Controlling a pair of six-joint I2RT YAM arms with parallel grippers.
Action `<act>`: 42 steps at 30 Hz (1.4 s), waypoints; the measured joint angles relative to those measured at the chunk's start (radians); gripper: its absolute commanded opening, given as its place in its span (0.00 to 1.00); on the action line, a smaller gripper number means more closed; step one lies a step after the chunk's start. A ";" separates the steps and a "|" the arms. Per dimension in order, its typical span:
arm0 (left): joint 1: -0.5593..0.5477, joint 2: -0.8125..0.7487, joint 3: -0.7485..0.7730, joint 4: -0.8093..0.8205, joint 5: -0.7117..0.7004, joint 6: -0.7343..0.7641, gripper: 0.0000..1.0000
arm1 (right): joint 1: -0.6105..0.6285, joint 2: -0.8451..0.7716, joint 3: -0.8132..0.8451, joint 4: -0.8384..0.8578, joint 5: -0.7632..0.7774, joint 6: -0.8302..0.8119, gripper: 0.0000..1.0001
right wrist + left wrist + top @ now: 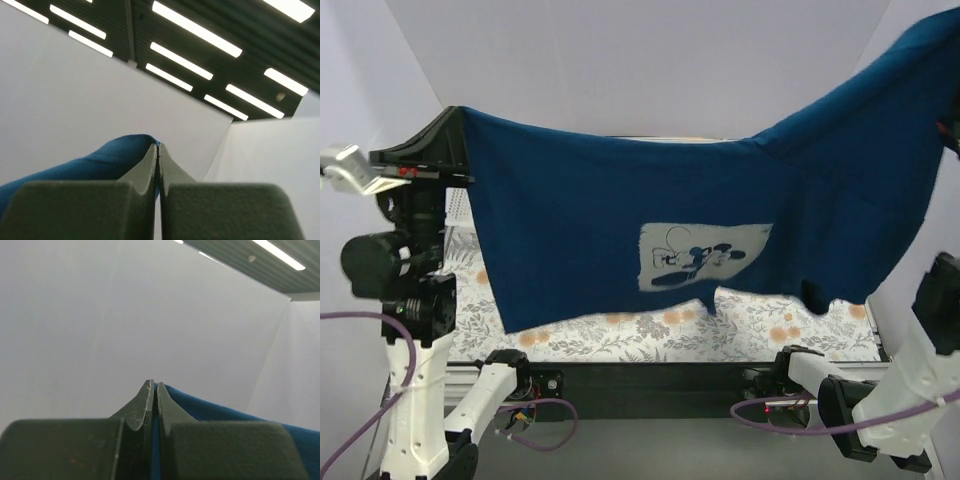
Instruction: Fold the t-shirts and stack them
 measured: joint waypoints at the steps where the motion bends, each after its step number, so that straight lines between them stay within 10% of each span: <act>1: 0.000 0.009 -0.021 0.003 -0.006 0.001 0.00 | 0.000 0.000 -0.062 0.006 -0.005 -0.001 0.01; 12: 0.000 0.391 -0.380 0.100 0.056 -0.003 0.00 | 0.000 0.160 -0.644 -0.022 -0.097 0.004 0.01; 22: -0.104 0.976 -0.243 0.192 0.064 0.039 0.00 | 0.006 0.277 -1.167 0.161 -0.075 -0.048 0.01; 42: -0.130 1.188 -0.009 0.220 -0.190 0.165 0.00 | 0.034 0.580 -0.948 0.363 0.103 0.124 0.01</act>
